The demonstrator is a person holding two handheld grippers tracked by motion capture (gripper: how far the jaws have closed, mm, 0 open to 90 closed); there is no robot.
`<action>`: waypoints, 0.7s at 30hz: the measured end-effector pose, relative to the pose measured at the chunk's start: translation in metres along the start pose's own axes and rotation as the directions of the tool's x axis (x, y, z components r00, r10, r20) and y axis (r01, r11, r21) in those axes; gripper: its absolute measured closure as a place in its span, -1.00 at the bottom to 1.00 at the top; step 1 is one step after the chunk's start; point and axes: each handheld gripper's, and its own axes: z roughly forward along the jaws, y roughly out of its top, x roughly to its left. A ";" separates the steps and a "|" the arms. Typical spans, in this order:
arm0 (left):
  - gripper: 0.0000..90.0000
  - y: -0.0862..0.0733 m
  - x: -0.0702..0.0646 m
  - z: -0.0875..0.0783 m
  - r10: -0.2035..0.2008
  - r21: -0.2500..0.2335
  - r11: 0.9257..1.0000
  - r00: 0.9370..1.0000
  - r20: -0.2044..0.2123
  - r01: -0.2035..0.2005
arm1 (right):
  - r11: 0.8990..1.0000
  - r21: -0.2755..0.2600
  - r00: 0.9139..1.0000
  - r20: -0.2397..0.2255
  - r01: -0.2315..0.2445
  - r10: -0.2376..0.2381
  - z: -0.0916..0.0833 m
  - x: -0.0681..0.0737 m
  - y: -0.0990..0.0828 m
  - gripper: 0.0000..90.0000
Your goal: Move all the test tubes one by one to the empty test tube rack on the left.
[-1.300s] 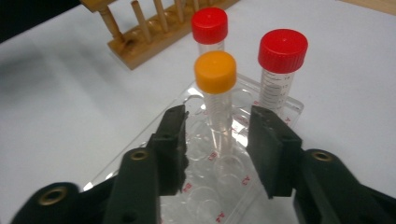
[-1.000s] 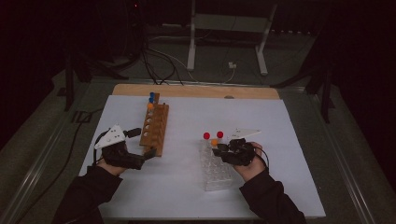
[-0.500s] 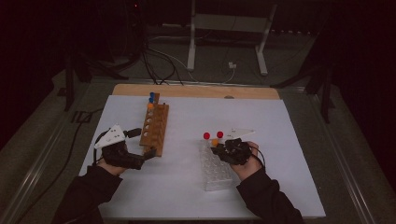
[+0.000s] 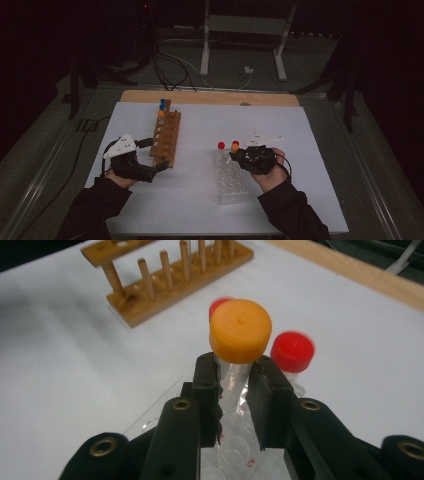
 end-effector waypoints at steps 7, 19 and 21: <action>-0.94 0.004 -0.003 0.001 0.004 0.003 1.000 1.000 0.018 -0.004 | 0.999 -0.043 0.999 -0.021 0.034 -0.035 -0.024 0.008 0.015 0.67; -0.94 0.012 -0.013 0.005 0.032 0.016 0.999 0.998 0.050 -0.033 | 0.993 -0.081 0.992 -0.089 0.087 -0.094 -0.028 0.032 0.034 0.67; -0.94 0.014 -0.014 0.005 0.034 0.016 0.999 0.998 0.060 -0.035 | 0.993 -0.079 0.990 -0.102 0.087 -0.095 -0.025 0.035 0.035 0.67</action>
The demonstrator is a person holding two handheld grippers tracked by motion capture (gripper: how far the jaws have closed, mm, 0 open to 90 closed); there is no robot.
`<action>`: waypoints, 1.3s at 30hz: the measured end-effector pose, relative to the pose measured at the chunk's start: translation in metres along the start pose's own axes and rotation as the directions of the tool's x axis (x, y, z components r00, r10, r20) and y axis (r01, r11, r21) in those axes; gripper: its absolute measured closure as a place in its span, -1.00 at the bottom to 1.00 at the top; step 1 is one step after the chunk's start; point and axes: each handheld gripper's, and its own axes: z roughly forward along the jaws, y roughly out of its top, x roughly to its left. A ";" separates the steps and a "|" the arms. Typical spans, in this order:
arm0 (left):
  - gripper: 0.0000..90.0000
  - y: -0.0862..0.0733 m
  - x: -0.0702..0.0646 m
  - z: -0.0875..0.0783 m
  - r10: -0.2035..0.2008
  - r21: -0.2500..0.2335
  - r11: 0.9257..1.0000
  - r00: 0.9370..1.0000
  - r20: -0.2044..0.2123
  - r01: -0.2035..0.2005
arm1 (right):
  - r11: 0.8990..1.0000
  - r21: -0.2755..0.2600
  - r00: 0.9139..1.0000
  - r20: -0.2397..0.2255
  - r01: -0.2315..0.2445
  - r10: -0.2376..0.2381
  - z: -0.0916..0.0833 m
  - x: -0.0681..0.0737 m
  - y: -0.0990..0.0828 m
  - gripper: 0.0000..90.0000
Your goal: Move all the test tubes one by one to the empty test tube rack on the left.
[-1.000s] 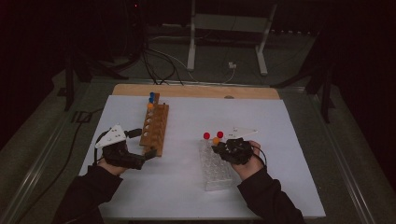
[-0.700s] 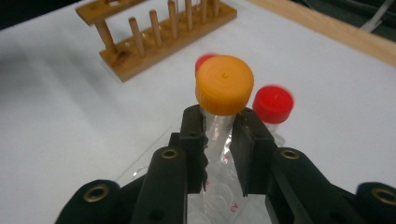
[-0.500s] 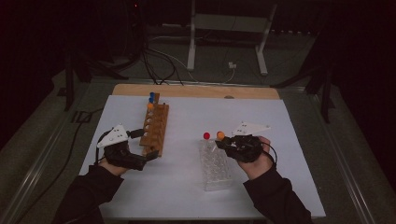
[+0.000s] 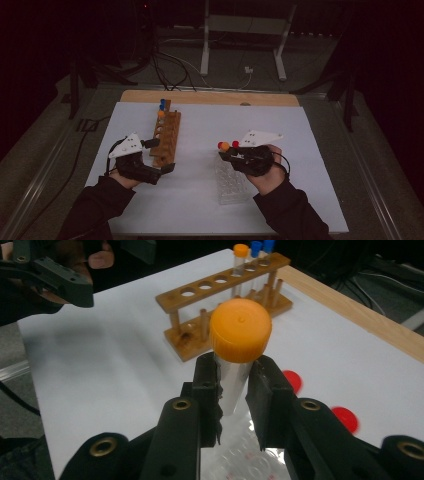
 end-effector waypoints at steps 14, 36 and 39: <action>-0.87 0.011 -0.017 0.015 0.039 0.014 0.999 0.996 0.083 -0.040 | 0.998 0.068 0.995 -0.100 0.014 -0.007 0.037 0.017 -0.006 0.67; -0.12 0.019 -0.034 0.050 0.079 0.035 0.996 0.981 0.176 -0.086 | 0.991 0.124 0.988 -0.151 0.040 -0.021 0.059 0.031 -0.016 0.67; -0.01 0.019 -0.036 0.054 0.086 0.039 0.995 0.979 0.182 -0.095 | 0.992 0.124 0.988 -0.152 0.039 -0.020 0.060 0.031 -0.016 0.67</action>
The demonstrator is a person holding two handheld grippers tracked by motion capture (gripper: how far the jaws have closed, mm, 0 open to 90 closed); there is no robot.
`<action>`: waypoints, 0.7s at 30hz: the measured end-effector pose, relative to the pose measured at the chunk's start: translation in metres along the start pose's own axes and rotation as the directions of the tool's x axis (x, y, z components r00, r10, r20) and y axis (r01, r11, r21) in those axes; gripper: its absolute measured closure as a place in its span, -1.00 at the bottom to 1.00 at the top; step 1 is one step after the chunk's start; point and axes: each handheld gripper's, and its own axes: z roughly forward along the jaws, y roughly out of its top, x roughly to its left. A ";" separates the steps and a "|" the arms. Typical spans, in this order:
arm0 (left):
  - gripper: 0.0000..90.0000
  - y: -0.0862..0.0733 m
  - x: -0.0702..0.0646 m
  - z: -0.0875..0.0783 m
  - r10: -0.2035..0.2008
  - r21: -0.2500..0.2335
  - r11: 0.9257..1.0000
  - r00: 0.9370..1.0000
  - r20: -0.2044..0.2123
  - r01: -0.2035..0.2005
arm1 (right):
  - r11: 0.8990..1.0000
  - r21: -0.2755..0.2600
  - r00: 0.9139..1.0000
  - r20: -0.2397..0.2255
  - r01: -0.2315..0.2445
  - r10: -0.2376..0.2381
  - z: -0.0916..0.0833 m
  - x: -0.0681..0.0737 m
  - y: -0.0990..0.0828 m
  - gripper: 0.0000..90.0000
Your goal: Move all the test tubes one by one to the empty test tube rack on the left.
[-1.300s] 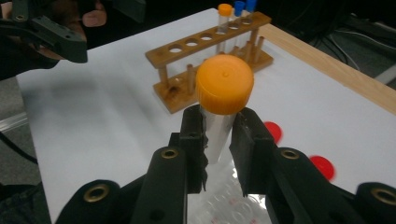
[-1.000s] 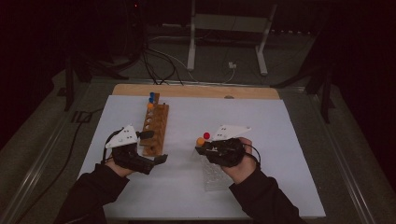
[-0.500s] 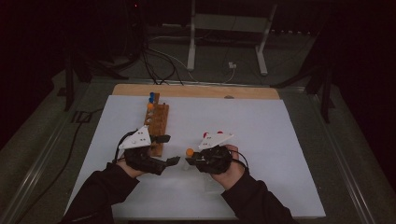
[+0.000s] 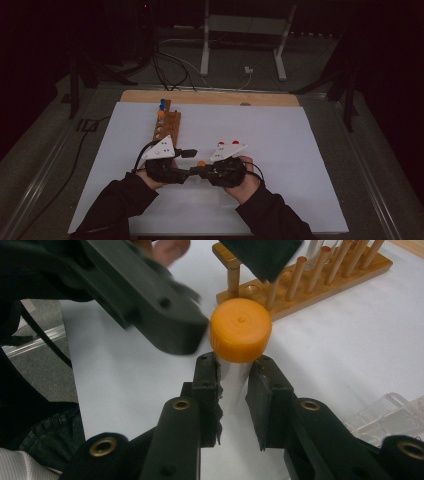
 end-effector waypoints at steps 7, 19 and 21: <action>0.31 -0.001 0.001 0.006 0.005 0.008 1.000 1.000 0.020 -0.005 | 1.000 -0.001 1.000 -0.001 0.001 -0.001 -0.001 0.000 0.000 0.67; 0.59 -0.001 0.002 0.005 0.016 -0.001 1.000 0.999 0.042 -0.016 | 1.000 -0.009 1.000 0.003 -0.009 0.009 -0.002 -0.001 0.001 0.67; 0.59 0.000 0.002 0.004 0.013 -0.007 1.000 0.999 0.045 -0.013 | 1.000 -0.017 1.000 -0.002 -0.005 0.005 -0.003 -0.002 0.001 0.67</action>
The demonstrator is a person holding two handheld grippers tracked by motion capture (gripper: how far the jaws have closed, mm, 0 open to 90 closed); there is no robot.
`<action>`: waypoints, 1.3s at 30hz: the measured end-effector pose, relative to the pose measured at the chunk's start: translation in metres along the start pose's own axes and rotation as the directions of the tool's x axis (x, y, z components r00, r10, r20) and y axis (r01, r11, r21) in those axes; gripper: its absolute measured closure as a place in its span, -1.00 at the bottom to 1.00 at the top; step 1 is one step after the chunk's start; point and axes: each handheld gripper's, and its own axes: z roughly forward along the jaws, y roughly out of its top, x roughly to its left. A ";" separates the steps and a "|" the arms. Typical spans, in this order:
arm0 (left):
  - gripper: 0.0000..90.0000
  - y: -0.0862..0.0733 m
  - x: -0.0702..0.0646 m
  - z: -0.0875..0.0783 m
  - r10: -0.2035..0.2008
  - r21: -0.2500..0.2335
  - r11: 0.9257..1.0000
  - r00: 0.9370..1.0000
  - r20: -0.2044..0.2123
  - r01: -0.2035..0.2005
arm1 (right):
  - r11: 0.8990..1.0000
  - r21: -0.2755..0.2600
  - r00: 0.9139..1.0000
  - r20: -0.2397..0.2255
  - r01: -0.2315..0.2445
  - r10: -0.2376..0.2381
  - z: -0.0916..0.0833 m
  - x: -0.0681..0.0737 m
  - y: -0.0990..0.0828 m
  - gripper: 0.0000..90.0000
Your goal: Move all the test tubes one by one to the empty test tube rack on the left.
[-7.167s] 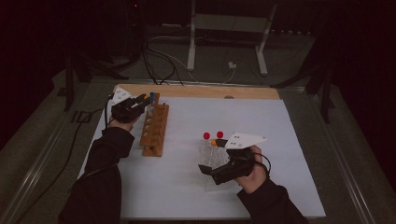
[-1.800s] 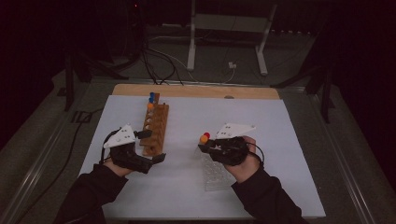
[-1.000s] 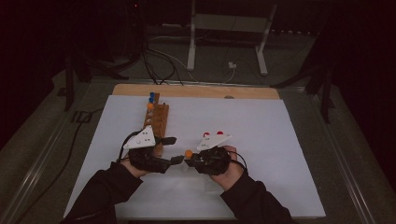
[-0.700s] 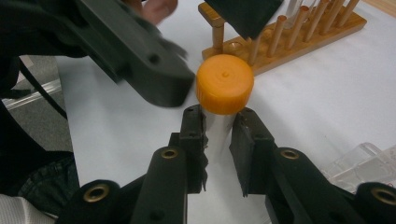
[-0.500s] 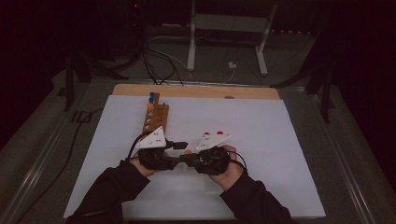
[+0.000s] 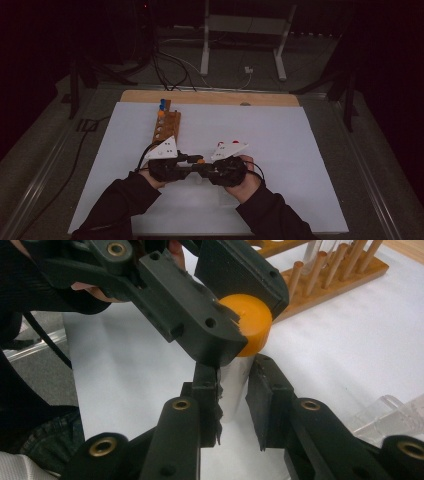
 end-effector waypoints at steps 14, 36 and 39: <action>0.60 0.011 0.014 -0.023 -0.016 -0.036 0.999 0.996 -0.085 0.013 | 0.996 -0.092 1.000 0.028 0.002 0.000 -0.020 -0.003 0.000 -0.14; 0.60 0.033 0.045 -0.058 -0.044 -0.065 0.997 0.967 -0.250 0.028 | 0.976 -0.212 0.991 0.112 -0.054 0.079 -0.055 -0.013 -0.013 -1.00; 0.60 0.033 0.052 -0.063 -0.058 -0.071 0.997 0.962 -0.266 0.041 | 0.975 -0.215 0.989 0.121 -0.055 0.083 -0.057 -0.014 -0.015 -1.00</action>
